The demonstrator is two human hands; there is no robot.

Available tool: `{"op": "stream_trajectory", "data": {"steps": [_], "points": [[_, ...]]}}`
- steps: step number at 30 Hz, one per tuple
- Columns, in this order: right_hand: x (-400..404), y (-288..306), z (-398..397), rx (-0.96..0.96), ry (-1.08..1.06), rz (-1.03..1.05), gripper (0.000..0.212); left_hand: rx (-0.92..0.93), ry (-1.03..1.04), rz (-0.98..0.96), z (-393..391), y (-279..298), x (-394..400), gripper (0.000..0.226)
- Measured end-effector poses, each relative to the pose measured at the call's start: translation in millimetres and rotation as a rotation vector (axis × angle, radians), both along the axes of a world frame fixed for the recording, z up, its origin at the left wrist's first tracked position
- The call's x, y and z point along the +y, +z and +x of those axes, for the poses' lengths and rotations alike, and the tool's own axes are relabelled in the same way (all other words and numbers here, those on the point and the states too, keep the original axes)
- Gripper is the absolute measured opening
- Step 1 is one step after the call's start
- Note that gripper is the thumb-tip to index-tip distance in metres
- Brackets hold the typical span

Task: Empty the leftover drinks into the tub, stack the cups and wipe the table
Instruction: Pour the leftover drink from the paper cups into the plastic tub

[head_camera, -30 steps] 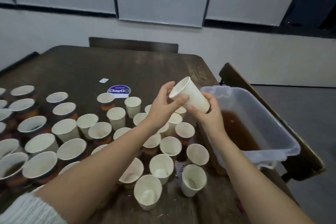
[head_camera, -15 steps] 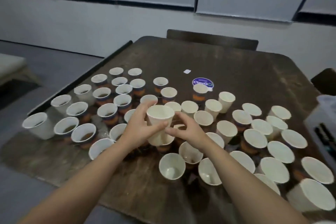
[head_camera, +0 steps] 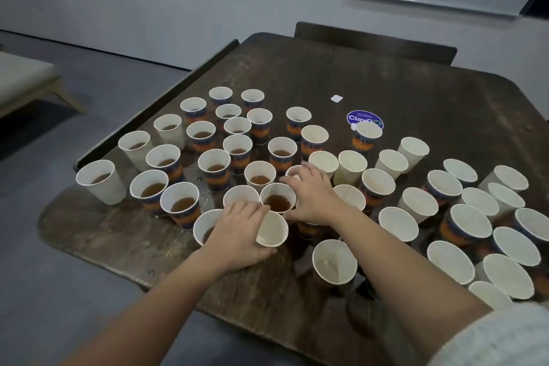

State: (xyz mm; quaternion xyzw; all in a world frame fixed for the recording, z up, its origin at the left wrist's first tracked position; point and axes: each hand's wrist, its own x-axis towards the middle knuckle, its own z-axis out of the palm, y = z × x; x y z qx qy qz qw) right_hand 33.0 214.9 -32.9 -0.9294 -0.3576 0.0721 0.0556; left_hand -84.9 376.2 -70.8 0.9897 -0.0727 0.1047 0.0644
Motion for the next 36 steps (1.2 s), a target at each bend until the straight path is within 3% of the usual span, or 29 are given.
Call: {"op": "stream_trajectory", "data": {"steps": [4, 8, 16, 22, 27, 29, 32, 36], "points": [[13.0, 0.0, 7.6, -0.018, 0.029, -0.249, 0.091, 0.009, -0.032, 0.013, -1.9, -11.0, 3.6, 0.075], [20.8, -7.2, 12.3, -0.026, -0.002, -0.329, 0.093, 0.03, -0.032, 0.039, -1.2, -13.3, 7.2, 0.081], [17.2, -23.7, 17.3, 0.035, -0.046, -0.158, 0.089, 0.143, -0.009, 0.09, -3.2, -13.6, 15.8, 0.097], [12.3, -33.4, 19.4, 0.031, -0.08, -0.067, 0.089, 0.149, 0.001, -0.023, 0.0, -7.0, 14.6, 0.123], [4.8, -33.8, 15.7, 0.056, -0.088, -0.019, 0.084, 0.107, 0.083, -0.232, 9.7, 3.2, 13.0, 0.111], [2.3, -33.6, 15.3, 0.068, -0.097, -0.026, 0.085, 0.134, 0.129, -0.252, 17.1, 8.9, 12.0, 0.093], [-0.3, -33.8, 15.6, 0.078, -0.102, -0.036, 0.086, 0.084, 0.19, -0.156, 33.8, 13.5, 8.8, 0.042], [-2.0, -34.1, 14.6, 0.084, -0.103, -0.038, 0.087, 0.157, 0.213, -0.009, 54.9, 17.3, -1.4, 0.038]]}}
